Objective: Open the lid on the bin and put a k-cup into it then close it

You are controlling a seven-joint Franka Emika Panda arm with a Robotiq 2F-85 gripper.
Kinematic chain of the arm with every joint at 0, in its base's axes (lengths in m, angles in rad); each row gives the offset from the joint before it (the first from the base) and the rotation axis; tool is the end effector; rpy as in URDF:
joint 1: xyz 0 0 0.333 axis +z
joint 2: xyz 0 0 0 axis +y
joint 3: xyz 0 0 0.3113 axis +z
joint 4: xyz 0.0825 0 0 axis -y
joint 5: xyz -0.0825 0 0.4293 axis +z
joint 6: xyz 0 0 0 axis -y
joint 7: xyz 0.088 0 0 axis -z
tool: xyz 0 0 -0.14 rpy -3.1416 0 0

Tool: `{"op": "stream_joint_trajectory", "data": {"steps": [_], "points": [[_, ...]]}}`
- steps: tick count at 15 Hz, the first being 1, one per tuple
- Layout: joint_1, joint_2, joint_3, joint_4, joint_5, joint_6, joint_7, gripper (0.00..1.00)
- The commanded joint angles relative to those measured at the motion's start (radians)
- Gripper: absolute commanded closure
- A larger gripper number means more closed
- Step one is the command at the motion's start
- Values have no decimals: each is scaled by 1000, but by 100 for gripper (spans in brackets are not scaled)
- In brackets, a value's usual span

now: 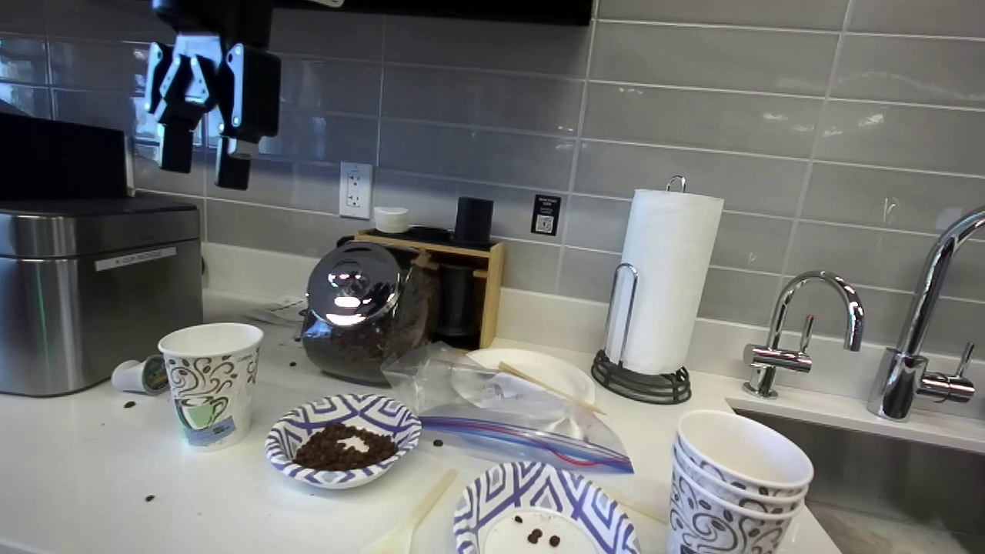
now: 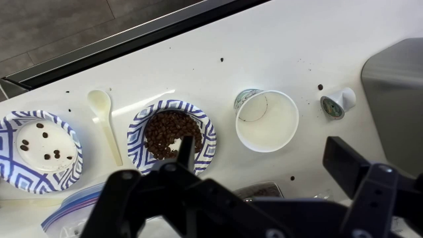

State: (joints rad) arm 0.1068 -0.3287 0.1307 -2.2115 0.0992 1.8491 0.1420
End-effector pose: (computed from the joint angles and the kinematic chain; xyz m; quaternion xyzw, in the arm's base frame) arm 0.4784 0.1289 0.4568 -0.9991 -0.0294 0.0224 0.0226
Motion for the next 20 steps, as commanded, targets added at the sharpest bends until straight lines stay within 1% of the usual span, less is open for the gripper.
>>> {"op": "stream_joint_trajectory", "data": {"steps": [1, 2, 3, 5, 8, 10, 12, 14, 16, 18, 20], "points": [[-1, 0, 1, 2, 0, -3, 0, 0], [-1, 0, 1, 2, 0, -3, -1, 0], [13, 3, 7, 3, 11, 30, -25, 0], [51, 26, 12, 14, 73, 128, -102, 0], [96, 54, 22, 23, 149, 284, -183, 0], [134, 85, 13, 30, 239, 360, -277, 0], [168, 124, 0, 42, 347, 404, -385, 0], [189, 175, -8, 72, 456, 386, -499, 0], [192, 232, -10, 122, 548, 329, -597, 0], [178, 289, 3, 179, 608, 256, -671, 0], [161, 355, 18, 249, 640, 162, -722, 0]]}}
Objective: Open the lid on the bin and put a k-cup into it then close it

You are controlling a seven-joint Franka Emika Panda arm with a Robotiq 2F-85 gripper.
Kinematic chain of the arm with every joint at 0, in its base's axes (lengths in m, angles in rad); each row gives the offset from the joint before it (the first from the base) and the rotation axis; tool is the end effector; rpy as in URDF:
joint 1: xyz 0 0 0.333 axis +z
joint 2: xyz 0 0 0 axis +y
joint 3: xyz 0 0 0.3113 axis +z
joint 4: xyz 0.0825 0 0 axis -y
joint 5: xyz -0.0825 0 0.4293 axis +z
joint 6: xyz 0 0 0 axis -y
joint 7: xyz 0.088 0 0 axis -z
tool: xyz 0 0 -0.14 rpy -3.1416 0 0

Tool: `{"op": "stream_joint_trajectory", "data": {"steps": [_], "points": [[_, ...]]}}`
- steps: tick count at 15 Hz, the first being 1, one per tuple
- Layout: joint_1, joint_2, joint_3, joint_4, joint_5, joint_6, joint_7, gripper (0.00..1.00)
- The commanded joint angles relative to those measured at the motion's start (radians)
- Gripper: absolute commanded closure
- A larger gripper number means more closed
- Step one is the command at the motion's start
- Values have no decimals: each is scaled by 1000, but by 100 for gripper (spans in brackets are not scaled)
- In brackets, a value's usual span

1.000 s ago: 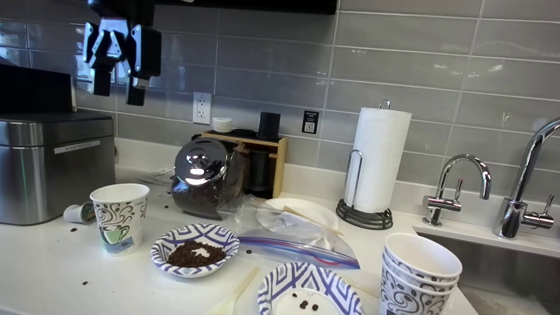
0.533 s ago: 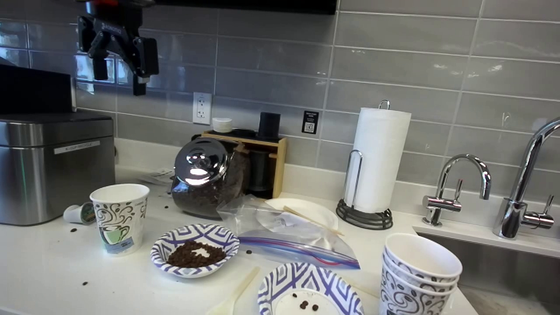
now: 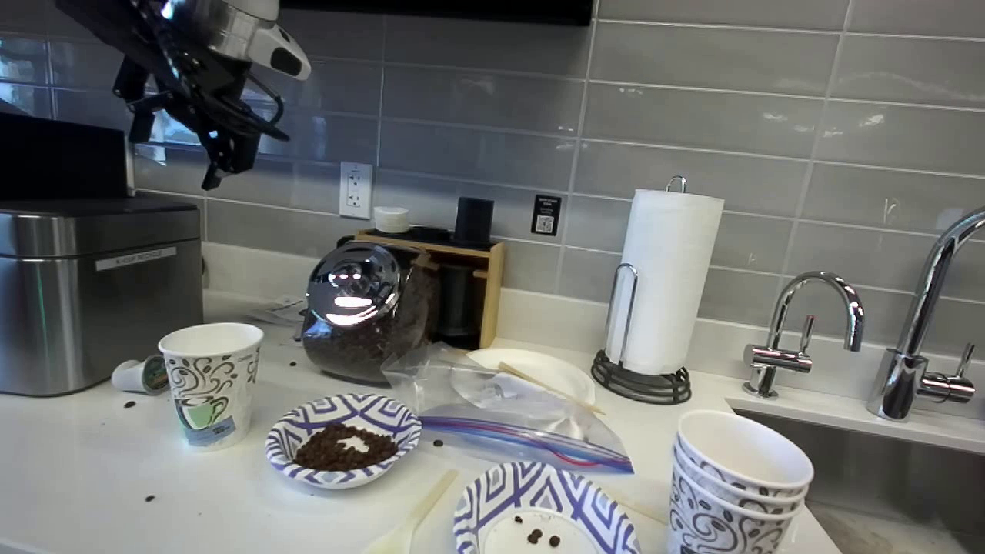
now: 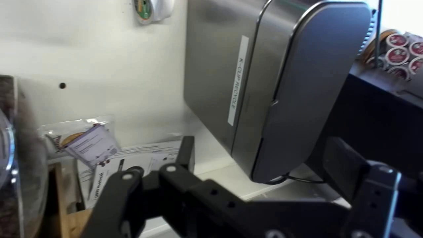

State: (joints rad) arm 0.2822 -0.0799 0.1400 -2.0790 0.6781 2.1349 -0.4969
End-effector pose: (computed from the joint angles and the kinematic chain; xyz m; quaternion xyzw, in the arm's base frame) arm 0.5241 0.2854 0.4332 -0.9149 -0.2762 -0.0752 0.2845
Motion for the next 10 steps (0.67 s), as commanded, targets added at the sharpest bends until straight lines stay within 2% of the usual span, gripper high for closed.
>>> {"op": "stream_joint_trajectory", "data": {"steps": [1, 6, 8, 10], "points": [[-21, 141, 16, 154, 75, -170, -106, 0], [-52, 304, 51, 331, 76, -431, -91, 0], [-56, 352, 62, 374, 70, -484, -68, 0], [-57, 373, 71, 384, 69, -486, -38, 0]]}}
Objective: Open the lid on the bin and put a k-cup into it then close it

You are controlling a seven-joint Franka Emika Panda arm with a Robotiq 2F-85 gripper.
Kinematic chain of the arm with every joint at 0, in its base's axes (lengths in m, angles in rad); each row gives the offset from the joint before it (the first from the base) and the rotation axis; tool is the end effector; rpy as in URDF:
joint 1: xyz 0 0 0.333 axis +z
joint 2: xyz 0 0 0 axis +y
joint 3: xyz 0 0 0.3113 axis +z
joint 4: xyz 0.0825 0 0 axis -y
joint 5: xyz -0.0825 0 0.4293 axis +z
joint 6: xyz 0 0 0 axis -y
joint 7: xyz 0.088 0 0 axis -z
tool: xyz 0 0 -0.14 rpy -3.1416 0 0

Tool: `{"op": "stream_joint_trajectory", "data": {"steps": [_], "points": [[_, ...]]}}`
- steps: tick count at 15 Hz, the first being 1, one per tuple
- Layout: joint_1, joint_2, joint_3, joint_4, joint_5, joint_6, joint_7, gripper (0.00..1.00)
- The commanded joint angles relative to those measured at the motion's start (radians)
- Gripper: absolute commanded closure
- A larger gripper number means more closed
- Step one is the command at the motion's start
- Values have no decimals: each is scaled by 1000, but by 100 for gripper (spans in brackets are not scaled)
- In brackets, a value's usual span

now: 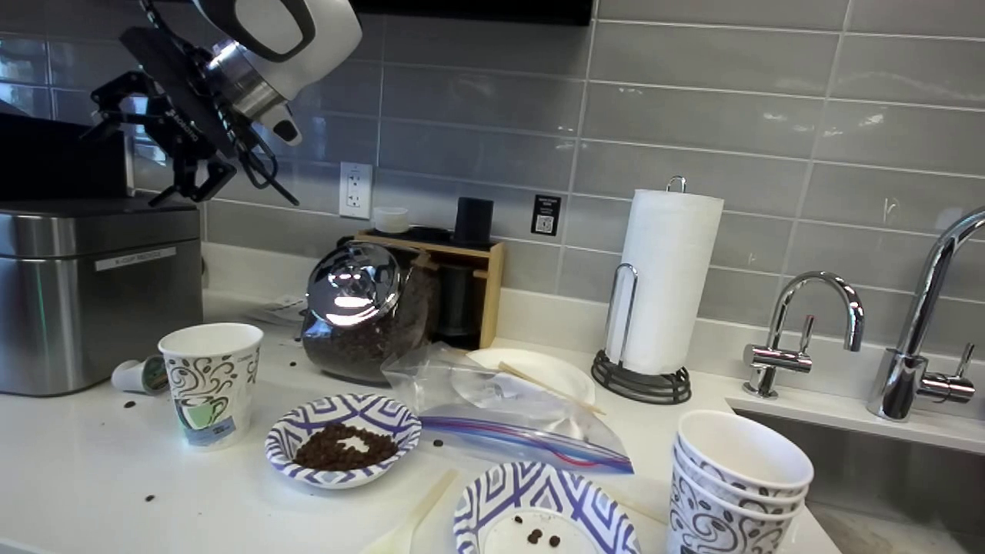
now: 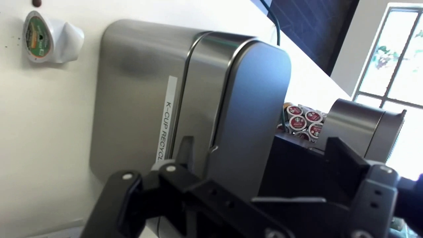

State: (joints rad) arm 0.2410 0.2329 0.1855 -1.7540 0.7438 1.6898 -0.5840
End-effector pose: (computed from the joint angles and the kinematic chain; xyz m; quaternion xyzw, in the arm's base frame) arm 0.5447 0.3368 0.3963 -0.8454 -0.3594 0.1076 0.3802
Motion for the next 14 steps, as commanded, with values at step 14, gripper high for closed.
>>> {"op": "stream_joint_trajectory", "data": {"steps": [14], "points": [[-19, 67, 52, -19, 137, 136, 87, 0]]}}
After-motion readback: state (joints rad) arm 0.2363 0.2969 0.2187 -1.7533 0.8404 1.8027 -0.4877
